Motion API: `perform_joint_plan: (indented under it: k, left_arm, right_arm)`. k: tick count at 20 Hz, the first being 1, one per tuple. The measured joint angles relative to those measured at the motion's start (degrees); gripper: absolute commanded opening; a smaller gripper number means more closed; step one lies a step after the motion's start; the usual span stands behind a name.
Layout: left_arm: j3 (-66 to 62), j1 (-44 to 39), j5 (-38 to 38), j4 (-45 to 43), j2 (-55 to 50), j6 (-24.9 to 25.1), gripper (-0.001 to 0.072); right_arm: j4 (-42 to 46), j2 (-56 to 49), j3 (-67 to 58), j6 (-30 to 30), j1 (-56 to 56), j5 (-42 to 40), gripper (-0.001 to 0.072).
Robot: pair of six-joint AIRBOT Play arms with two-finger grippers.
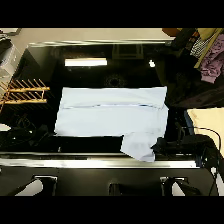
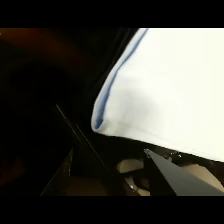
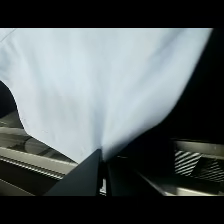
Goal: Fold the clothes and pants, and hang the long-sleeved shirts on hangers.
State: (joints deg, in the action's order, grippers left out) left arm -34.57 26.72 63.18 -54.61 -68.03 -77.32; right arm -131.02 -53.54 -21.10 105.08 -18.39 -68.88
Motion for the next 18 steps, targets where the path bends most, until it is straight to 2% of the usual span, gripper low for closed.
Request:
perform_joint_plan:
  k: [4, 5, 6, 8, 13, 16, 18]
  left_arm:
    - [0.3, -0.1, -2.6, 2.8, -1.9, 0.5, 0.0509]
    - [0.3, -0.2, -3.2, 4.0, -2.6, 0.5, 0.0487]
    - [0.3, -0.5, -3.8, 4.6, -3.1, 0.6, 0.0374]
    - [0.4, -1.7, -6.1, 4.9, -4.2, 0.7, 0.0024]
    - [0.3, -4.1, -5.9, 4.7, -4.1, 0.1, 0.0017]
    - [0.3, -4.2, -1.6, 2.3, 0.2, -4.1, 0.0016]
    - [0.2, -4.2, 1.7, -1.7, 5.9, -8.7, 0.0016]
  right_arm:
    - [-0.2, 0.6, 0.0, -0.5, 0.0, -0.4, 0.0033]
    - [-0.2, 0.6, 0.0, -0.5, 0.0, -0.5, 0.0033]
    - [-0.4, 0.7, 0.0, -0.5, 0.0, -0.6, 0.0033]
    - [-0.4, 0.7, 0.0, -0.7, 0.0, -0.6, 0.0032]
    - [-0.7, 1.3, -0.2, -0.7, 0.0, -2.9, 0.0031]
    - [-0.4, 4.8, -0.3, -2.5, 0.0, -7.4, 0.003]
    - [-0.3, 9.2, -0.4, -5.3, 0.0, -11.0, 0.003]
